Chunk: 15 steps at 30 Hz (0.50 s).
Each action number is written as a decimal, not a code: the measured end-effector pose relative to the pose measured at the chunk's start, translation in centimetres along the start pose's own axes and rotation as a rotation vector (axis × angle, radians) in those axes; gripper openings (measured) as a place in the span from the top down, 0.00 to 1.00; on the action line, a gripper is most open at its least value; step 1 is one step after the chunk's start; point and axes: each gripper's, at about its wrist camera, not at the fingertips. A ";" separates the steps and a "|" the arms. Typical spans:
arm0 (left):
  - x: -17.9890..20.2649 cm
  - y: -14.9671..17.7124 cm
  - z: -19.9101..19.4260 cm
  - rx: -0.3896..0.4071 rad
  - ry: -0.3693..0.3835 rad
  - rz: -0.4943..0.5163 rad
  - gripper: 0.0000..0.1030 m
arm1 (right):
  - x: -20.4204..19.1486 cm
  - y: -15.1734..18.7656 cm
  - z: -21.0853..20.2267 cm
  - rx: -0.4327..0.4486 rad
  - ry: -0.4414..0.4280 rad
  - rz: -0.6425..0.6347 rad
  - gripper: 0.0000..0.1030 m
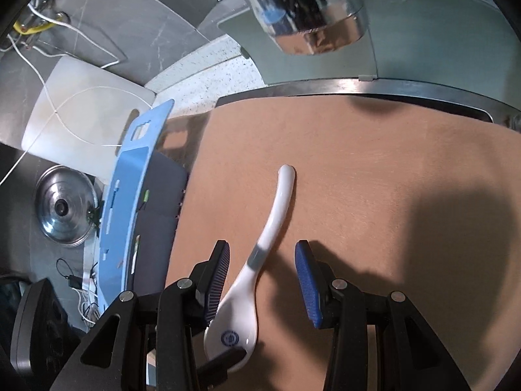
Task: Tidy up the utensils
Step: 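Grasp the white spoon handle with the left tool while the right tool grasps its bowl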
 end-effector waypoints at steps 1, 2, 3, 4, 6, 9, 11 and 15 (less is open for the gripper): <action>-0.1 0.1 0.0 -0.002 0.002 0.002 0.66 | 0.0 -0.1 0.2 0.002 -0.003 0.011 0.63; -0.1 0.1 0.1 -0.006 0.003 0.006 0.66 | 0.0 -0.1 0.4 0.004 0.001 0.018 0.63; 0.0 0.1 0.2 -0.007 0.003 0.009 0.67 | -0.1 -0.1 0.5 0.008 0.007 0.023 0.64; 0.0 0.1 0.3 -0.010 0.002 0.014 0.70 | -0.1 -0.1 0.6 0.012 0.013 0.024 0.65; 0.0 0.2 0.5 -0.017 -0.004 0.027 0.76 | -0.2 -0.2 0.8 0.020 0.036 0.031 0.70; 0.2 0.8 0.1 -0.018 -0.006 0.046 0.78 | -0.2 -0.3 1.1 0.021 0.061 0.049 0.78; 0.2 0.9 0.1 -0.019 -0.003 0.051 0.78 | -0.1 -0.3 1.1 0.025 0.068 0.062 0.84; -0.1 1.1 -0.1 -0.016 0.007 0.048 0.80 | 0.8 0.0 0.7 0.031 0.023 0.116 0.86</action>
Point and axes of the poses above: each gripper's, at about its wrist camera, not at the fingertips, and z roughly the way its jaws point, x to its right, y to its underside, and after that the axes turned 4 degrees about -x, right-handed
